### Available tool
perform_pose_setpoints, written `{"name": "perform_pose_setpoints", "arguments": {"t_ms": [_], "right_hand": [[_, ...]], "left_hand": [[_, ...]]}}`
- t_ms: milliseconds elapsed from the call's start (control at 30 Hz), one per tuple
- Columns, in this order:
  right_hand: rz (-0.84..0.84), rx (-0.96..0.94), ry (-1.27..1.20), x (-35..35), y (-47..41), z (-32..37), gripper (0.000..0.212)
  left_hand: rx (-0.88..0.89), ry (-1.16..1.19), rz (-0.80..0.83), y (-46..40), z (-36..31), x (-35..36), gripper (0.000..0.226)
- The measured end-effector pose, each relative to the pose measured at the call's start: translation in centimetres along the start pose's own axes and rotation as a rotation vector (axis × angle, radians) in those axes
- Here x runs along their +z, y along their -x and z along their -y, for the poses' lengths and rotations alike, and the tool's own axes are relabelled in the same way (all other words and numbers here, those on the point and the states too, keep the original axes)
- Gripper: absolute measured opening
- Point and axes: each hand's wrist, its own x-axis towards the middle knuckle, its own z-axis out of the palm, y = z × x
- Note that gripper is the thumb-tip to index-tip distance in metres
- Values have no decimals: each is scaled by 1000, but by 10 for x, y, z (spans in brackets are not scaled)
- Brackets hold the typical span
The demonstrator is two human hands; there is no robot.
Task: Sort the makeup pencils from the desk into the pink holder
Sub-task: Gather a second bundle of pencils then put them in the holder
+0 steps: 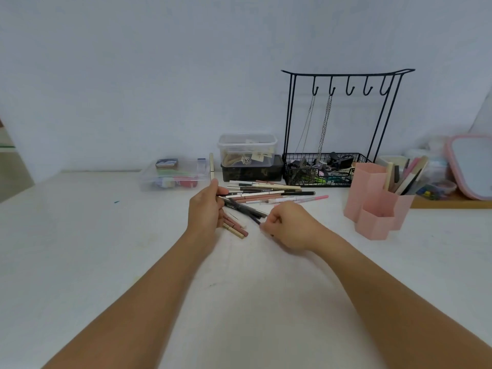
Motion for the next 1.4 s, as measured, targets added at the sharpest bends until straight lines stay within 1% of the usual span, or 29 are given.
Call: {"name": "perform_pose_setpoints", "arguments": {"t_ms": [100, 167, 233, 300, 400, 500, 600, 633, 667, 700, 733, 767, 800, 833, 900, 967, 1067, 1133, 1267, 1333, 1400], "right_hand": [[-35, -33, -384, -13, 3, 7, 37], [-99, -75, -609, -15, 4, 14, 31], [-185, -132, -695, -6, 5, 20, 25], [-228, -179, -748, 9, 5, 25, 21], [-250, -224, -769, 32, 2, 29, 17], [-292, -224, -706, 43, -6, 26, 14], [-256, -240, -677, 42, -11, 22, 10], [-269, -244, -677, 40, -12, 19, 7], [-317, -240, -636, 37, -15, 14, 2], [-392, -226, -525, 33, -19, 8, 6], [-446, -202, -352, 29, -22, 0, 12], [-455, -176, -181, 26, -24, -8, 18], [-420, -155, -59, 23, -24, -14, 23], [-370, -136, 4, 21, -24, -18, 27], [-301, -123, 35, 20, -26, -22, 29], [-275, -159, 82, 20, -28, -20, 23], [-293, -178, 132, 21, -28, -14, 17], [-309, -174, 153, 23, -27, -12, 14], [-290, -95, 172, 22, -26, -8, 17], [-262, -32, 158, 19, -26, -6, 22], [-239, 12, 164, 16, -24, -6, 24]], "left_hand": [[16, 22, 50, 3, 0, 1, 30], [32, 44, 145, 8, 0, 3, 28], [57, 39, 251, 14, 2, 9, 27], [74, 5, 318, 21, 4, 16, 28], [85, 16, 346, 25, 9, 23, 30], [85, -3, 288, 23, 14, 23, 30], [105, -50, 241, 20, 16, 21, 32], [115, -87, 217, 18, 15, 19, 33], [124, -96, 193, 16, 13, 17, 33], [136, -77, 171, 13, 10, 15, 31], [154, -53, 146, 10, 6, 12, 29], [175, -47, 113, 7, 3, 9, 27], [192, -57, 75, 4, 1, 5, 26], [205, -76, 40, 2, 0, 2, 27], [211, -101, -9, -2, -1, -5, 28], [177, -89, -24, -3, -3, -8, 32], [81, -71, -59, -3, -6, -8, 50], [16, -42, -98, -4, -6, -7, 57], [-30, -30, -157, -5, -3, -7, 54], [-33, -26, -166, -6, -2, -7, 52], [-35, -31, -157, -7, 0, -8, 45]]}}
